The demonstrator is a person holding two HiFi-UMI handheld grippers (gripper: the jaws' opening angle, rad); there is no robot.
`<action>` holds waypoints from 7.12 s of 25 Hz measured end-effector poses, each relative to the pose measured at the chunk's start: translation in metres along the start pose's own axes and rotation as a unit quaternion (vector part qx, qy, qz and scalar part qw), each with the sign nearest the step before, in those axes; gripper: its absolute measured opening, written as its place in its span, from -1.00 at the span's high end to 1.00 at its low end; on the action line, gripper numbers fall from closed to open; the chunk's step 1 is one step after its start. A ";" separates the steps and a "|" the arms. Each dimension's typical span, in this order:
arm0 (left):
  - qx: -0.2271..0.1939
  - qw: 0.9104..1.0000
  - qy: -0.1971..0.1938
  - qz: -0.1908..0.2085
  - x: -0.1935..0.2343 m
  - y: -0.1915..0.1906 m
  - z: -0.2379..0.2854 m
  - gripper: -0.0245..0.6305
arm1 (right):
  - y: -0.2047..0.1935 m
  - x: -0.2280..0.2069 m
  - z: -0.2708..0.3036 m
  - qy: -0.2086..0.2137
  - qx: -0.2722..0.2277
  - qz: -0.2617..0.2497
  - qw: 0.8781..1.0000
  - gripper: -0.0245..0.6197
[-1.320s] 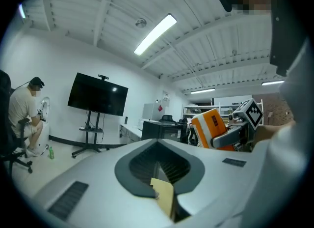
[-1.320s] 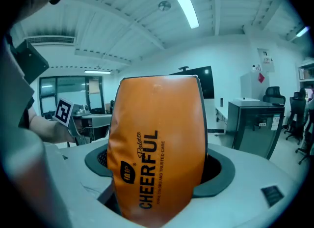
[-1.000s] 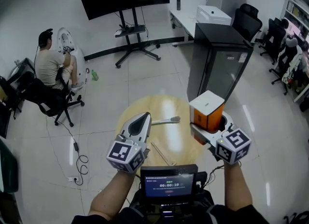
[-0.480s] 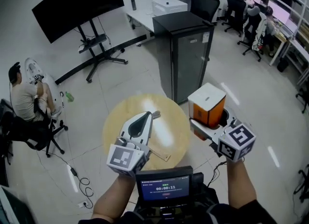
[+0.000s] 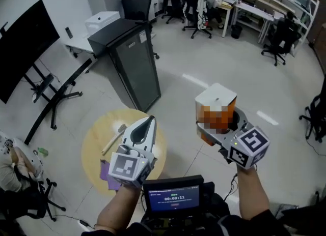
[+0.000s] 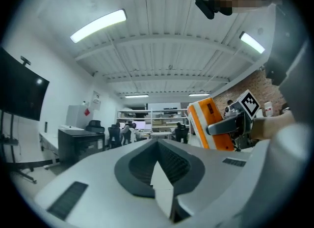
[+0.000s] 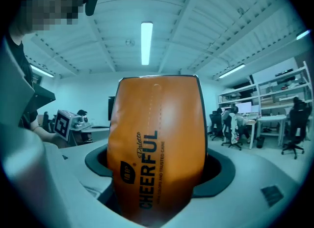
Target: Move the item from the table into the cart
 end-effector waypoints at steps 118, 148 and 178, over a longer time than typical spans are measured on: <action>-0.056 0.343 -0.937 0.019 -2.592 0.220 -0.625 0.90 | -0.127 0.453 -2.581 -0.848 0.005 0.083 0.523 -0.32; -0.009 0.147 -0.989 -0.003 -2.717 0.166 -0.586 0.90 | -0.163 0.332 -2.861 -0.735 0.202 0.204 0.614 -0.32; 0.018 0.219 -0.974 0.046 -2.822 0.077 -0.581 0.90 | -0.385 0.225 -3.004 -0.430 0.444 0.418 0.666 -0.32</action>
Point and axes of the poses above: the fingertips, and each gripper's own axes: z forward along the fingers, x to its left, y out of its top, the point moved 10 cm from there along -z, backward along the fingers, and after that the axes turned 1 degree about -z, right-handed, at the moved point
